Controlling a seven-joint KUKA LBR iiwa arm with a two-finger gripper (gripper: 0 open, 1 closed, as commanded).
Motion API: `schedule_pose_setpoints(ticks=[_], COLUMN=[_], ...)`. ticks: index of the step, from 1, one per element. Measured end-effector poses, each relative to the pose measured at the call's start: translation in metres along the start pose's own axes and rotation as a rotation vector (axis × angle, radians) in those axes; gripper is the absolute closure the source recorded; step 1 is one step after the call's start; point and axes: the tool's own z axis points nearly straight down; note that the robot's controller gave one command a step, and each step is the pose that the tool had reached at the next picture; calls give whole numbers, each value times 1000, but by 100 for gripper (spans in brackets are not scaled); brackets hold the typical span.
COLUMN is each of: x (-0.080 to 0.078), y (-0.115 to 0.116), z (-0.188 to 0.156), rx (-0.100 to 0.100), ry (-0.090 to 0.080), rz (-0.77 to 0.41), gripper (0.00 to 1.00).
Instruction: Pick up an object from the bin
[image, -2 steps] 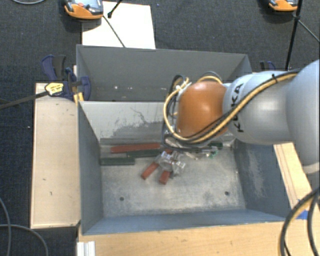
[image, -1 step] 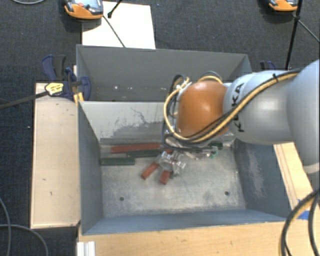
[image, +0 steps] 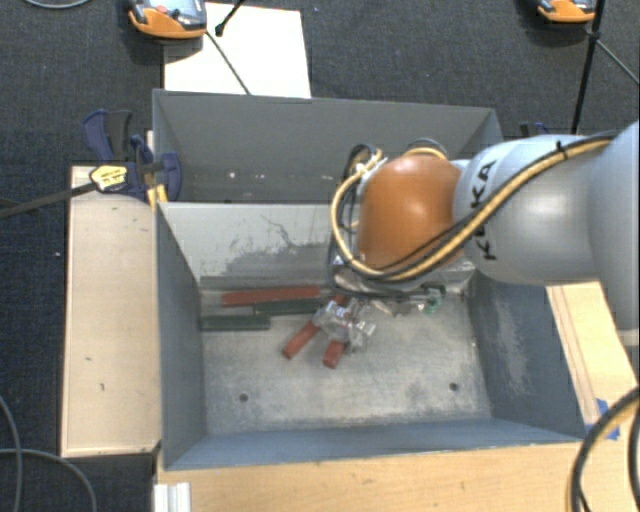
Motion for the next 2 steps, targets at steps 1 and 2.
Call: schedule_pose_setpoints(ticks=[1, 2], x=[0, -1], y=[0, -1], z=[-24, -46], rx=[1, 7], ry=[-1, -6], rz=[0, 1], gripper=[100, 100])
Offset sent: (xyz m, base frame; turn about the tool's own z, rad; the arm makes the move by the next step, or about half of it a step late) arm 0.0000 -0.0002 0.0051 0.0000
